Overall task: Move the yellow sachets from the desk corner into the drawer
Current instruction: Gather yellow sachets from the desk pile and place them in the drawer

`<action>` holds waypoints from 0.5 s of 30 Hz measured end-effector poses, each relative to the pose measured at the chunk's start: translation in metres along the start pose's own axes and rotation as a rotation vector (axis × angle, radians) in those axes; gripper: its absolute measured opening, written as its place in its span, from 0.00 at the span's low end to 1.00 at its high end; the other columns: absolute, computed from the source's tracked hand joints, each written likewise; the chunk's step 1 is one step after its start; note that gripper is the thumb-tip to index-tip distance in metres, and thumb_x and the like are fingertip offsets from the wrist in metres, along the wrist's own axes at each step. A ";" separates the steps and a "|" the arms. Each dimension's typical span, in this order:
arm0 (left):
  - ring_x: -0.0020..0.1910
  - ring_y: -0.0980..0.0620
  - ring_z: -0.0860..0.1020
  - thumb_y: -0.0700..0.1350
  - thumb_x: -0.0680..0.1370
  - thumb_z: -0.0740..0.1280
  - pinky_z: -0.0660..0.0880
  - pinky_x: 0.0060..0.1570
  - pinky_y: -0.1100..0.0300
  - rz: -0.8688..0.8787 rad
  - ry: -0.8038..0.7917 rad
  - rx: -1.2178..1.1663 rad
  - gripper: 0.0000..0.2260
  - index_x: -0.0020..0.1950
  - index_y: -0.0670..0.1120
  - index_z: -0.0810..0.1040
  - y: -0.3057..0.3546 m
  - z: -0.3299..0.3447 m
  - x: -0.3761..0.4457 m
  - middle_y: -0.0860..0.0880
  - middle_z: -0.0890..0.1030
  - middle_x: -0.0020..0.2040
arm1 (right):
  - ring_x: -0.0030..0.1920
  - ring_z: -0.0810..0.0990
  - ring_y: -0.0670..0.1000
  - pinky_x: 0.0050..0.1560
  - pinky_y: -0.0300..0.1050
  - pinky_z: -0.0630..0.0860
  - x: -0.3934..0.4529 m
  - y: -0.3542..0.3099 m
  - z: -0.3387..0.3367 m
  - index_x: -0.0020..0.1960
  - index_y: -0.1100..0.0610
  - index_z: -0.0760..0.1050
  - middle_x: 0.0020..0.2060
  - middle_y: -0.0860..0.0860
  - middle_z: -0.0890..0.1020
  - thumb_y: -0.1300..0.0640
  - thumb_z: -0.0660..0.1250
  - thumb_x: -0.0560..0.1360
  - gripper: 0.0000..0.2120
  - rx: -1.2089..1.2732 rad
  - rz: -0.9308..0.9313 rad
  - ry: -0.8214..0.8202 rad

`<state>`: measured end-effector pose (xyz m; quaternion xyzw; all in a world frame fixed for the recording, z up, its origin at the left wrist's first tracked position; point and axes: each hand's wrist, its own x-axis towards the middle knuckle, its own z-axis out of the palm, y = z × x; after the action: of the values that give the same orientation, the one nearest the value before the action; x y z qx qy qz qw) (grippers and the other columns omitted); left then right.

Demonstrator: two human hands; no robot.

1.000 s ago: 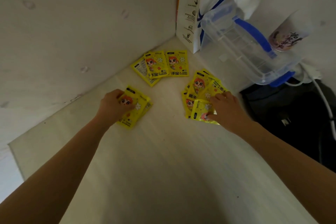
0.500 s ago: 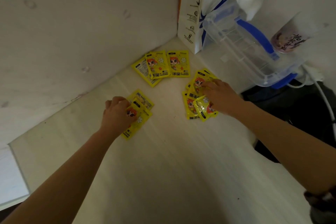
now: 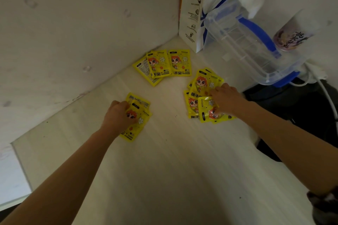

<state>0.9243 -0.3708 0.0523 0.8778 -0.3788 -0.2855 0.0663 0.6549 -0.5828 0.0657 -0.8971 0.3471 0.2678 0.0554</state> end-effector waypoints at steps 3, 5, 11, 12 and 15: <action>0.45 0.46 0.74 0.48 0.70 0.75 0.66 0.41 0.57 0.000 -0.025 -0.001 0.16 0.50 0.42 0.74 0.003 -0.002 -0.003 0.45 0.75 0.44 | 0.59 0.70 0.59 0.54 0.51 0.71 -0.006 0.000 0.000 0.63 0.57 0.70 0.56 0.56 0.74 0.47 0.76 0.63 0.33 0.043 0.006 0.005; 0.41 0.47 0.74 0.46 0.71 0.74 0.67 0.38 0.58 -0.006 -0.010 -0.040 0.13 0.47 0.43 0.73 0.006 -0.002 -0.006 0.46 0.76 0.42 | 0.59 0.70 0.59 0.52 0.50 0.71 -0.012 0.000 0.000 0.64 0.56 0.69 0.57 0.56 0.73 0.47 0.76 0.63 0.34 0.081 -0.001 0.017; 0.41 0.46 0.72 0.45 0.69 0.76 0.67 0.37 0.57 0.046 0.017 -0.231 0.16 0.45 0.45 0.70 0.021 -0.015 -0.003 0.48 0.73 0.41 | 0.53 0.79 0.59 0.48 0.50 0.71 -0.027 0.010 -0.002 0.61 0.56 0.65 0.46 0.51 0.78 0.48 0.72 0.69 0.26 0.336 0.047 0.012; 0.42 0.46 0.73 0.44 0.68 0.77 0.69 0.39 0.55 0.044 0.020 -0.292 0.17 0.47 0.46 0.70 0.025 -0.019 0.000 0.48 0.74 0.44 | 0.54 0.79 0.60 0.49 0.51 0.72 -0.029 0.012 -0.005 0.62 0.57 0.66 0.48 0.52 0.78 0.49 0.73 0.69 0.27 0.451 0.068 0.028; 0.43 0.48 0.78 0.43 0.66 0.79 0.79 0.39 0.51 -0.016 0.030 -0.591 0.24 0.55 0.52 0.69 0.045 -0.032 0.011 0.49 0.77 0.46 | 0.59 0.77 0.60 0.57 0.51 0.72 -0.025 0.016 -0.008 0.64 0.61 0.70 0.58 0.58 0.79 0.49 0.74 0.70 0.28 0.699 0.176 0.117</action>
<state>0.9193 -0.4137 0.0887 0.8277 -0.2710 -0.3708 0.3225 0.6325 -0.5825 0.0873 -0.8044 0.4961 0.0849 0.3156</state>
